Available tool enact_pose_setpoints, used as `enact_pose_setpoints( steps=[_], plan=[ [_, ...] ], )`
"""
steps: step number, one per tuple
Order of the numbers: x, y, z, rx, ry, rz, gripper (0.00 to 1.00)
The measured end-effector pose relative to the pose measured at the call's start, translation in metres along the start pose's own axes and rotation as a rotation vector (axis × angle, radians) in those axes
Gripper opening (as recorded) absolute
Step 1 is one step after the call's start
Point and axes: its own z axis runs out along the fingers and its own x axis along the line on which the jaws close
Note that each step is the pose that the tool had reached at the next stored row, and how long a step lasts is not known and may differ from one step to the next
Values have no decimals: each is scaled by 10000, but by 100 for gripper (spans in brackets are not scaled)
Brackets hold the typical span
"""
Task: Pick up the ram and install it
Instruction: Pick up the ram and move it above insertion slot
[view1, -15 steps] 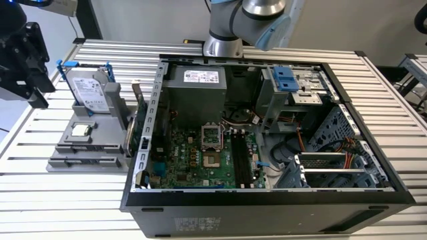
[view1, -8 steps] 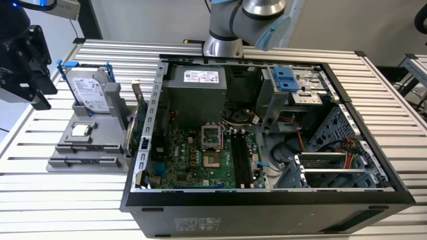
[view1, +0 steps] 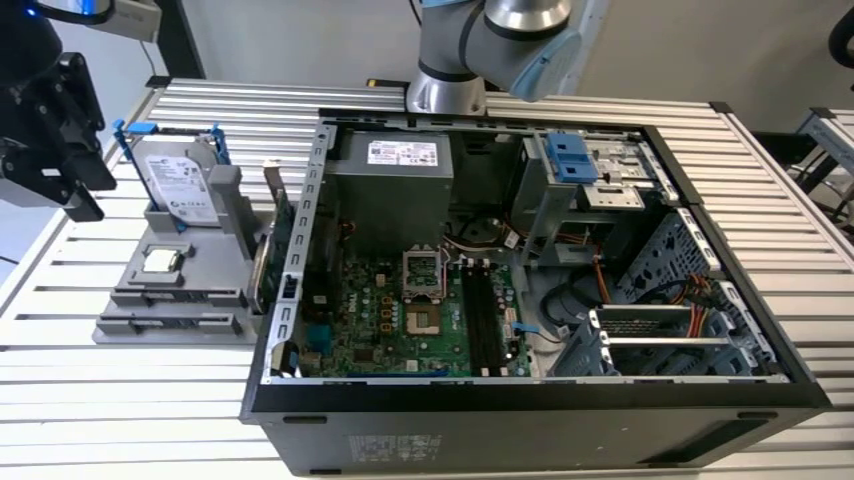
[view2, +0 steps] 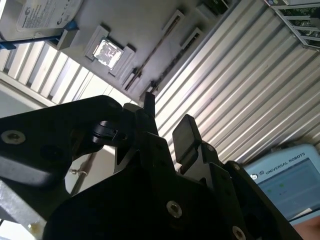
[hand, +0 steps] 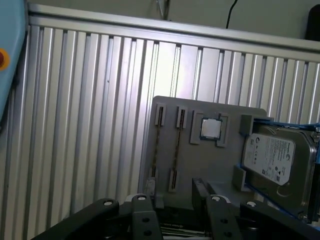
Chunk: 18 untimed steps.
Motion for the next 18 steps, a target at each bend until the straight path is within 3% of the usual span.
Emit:
enact_pose_setpoints(
  steps=[7,12,18],
  plan=[
    [0,0,6,10,1,0,100],
    [0,0,20,75,8,-6,100],
    [0,0,39,100,10,-49,100]
  ],
)
